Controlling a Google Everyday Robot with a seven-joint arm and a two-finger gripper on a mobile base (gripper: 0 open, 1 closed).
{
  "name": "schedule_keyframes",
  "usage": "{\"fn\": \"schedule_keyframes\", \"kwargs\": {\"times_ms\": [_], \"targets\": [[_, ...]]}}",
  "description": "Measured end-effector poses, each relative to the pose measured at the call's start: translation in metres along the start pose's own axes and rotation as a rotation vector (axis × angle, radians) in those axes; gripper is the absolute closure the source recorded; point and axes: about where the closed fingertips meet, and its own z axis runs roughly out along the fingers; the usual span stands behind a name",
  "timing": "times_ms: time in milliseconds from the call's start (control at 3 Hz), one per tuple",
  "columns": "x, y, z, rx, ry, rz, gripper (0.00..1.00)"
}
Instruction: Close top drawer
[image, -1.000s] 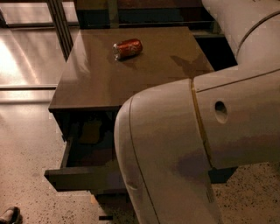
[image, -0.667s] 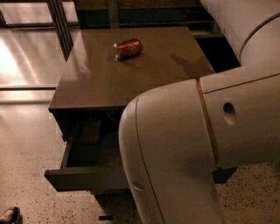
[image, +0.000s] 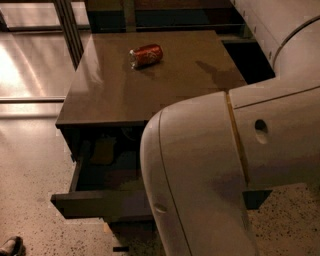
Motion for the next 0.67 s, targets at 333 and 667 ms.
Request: {"fn": "schedule_keyframes", "kwargs": {"times_ms": [333, 667], "targets": [[0.0011, -0.0078, 0.0030, 0.026, 0.012, 0.072, 0.00], [0.0032, -0.0124, 0.0048, 0.046, 0.025, 0.131, 0.00]]}}
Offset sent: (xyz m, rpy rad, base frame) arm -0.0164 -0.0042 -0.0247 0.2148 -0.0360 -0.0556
